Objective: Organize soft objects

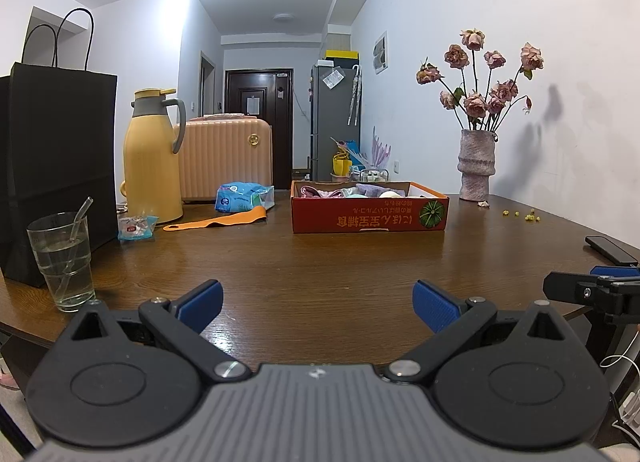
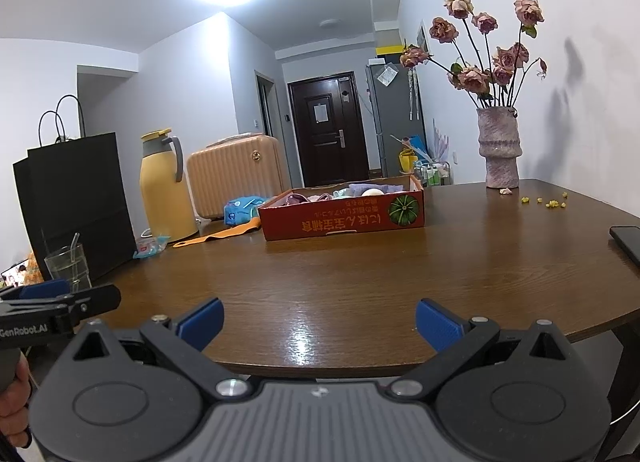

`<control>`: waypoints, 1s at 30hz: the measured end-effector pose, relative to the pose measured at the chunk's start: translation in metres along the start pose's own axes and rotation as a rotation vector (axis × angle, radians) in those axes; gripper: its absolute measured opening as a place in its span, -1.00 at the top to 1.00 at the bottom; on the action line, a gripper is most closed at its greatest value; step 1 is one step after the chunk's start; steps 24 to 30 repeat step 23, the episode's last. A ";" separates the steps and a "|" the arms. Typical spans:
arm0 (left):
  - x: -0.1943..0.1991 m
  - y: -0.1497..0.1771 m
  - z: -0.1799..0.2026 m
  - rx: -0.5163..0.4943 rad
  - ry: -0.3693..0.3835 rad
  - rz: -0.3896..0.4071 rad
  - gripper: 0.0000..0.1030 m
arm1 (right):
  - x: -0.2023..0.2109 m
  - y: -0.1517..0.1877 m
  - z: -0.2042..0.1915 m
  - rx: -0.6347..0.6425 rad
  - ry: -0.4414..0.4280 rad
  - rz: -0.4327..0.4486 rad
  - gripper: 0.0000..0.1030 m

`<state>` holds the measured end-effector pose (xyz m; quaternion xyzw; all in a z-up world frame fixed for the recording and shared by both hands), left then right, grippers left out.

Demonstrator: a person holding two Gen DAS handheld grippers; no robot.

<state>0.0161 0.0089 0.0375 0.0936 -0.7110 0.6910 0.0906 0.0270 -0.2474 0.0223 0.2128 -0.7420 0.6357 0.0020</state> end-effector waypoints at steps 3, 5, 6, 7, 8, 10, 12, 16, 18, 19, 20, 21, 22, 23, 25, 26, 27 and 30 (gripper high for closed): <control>0.000 0.000 0.000 -0.002 0.003 0.003 -1.00 | 0.001 0.000 -0.001 0.005 -0.002 0.005 -0.99; 0.001 0.000 0.000 -0.003 0.005 0.008 -1.00 | 0.002 0.000 -0.001 0.009 -0.007 0.010 -1.00; 0.001 -0.001 -0.001 -0.004 0.007 0.012 -1.00 | 0.002 -0.001 -0.002 0.012 -0.009 0.013 -1.00; 0.002 -0.001 -0.001 -0.005 0.007 0.015 -1.00 | 0.002 -0.001 -0.003 0.016 -0.011 0.016 -1.00; 0.002 -0.001 -0.002 -0.006 0.008 0.019 -1.00 | 0.003 -0.001 -0.003 0.019 -0.012 0.018 -1.00; 0.002 -0.002 -0.004 -0.008 0.008 0.023 -1.00 | 0.003 -0.002 -0.004 0.022 -0.014 0.021 -1.00; 0.001 -0.003 -0.004 -0.009 0.008 0.023 -1.00 | 0.003 -0.002 -0.003 0.023 -0.014 0.021 -1.00; 0.000 -0.003 -0.005 -0.006 0.009 0.020 -1.00 | 0.003 -0.002 -0.003 0.022 -0.013 0.021 -1.00; 0.000 -0.003 -0.005 -0.007 0.009 0.023 -1.00 | 0.003 -0.002 -0.003 0.023 -0.013 0.023 -1.00; 0.000 -0.003 -0.006 -0.008 0.010 0.024 -1.00 | 0.003 -0.002 -0.004 0.024 -0.013 0.024 -1.00; 0.001 -0.003 -0.006 -0.009 0.014 0.028 -1.00 | 0.004 -0.003 -0.004 0.026 -0.014 0.026 -1.00; 0.001 -0.003 -0.006 -0.012 0.017 0.035 -1.00 | 0.004 -0.003 -0.004 0.027 -0.014 0.029 -1.00; 0.002 -0.002 -0.005 -0.016 0.018 0.040 -1.00 | 0.004 -0.003 -0.004 0.028 -0.015 0.030 -1.00; 0.003 -0.003 -0.005 -0.018 0.022 0.045 -1.00 | 0.004 -0.003 -0.004 0.029 -0.016 0.031 -1.00; 0.003 -0.003 -0.005 -0.018 0.022 0.045 -1.00 | 0.004 -0.003 -0.004 0.029 -0.016 0.031 -1.00; 0.003 -0.003 -0.005 -0.018 0.022 0.045 -1.00 | 0.004 -0.003 -0.004 0.029 -0.016 0.031 -1.00; 0.003 -0.003 -0.005 -0.018 0.022 0.045 -1.00 | 0.004 -0.003 -0.004 0.029 -0.016 0.031 -1.00; 0.003 -0.003 -0.005 -0.018 0.022 0.045 -1.00 | 0.004 -0.003 -0.004 0.029 -0.016 0.031 -1.00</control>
Point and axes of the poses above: each gripper's, at about its wrist camera, not at the fingertips, and x roughly against the way its jaws point, z to its right, y to its underside, the point moved 1 cm from there along -x, roughly the way its jaws point, and after that the axes turned 4 degrees about -y, right-handed, at the moved point
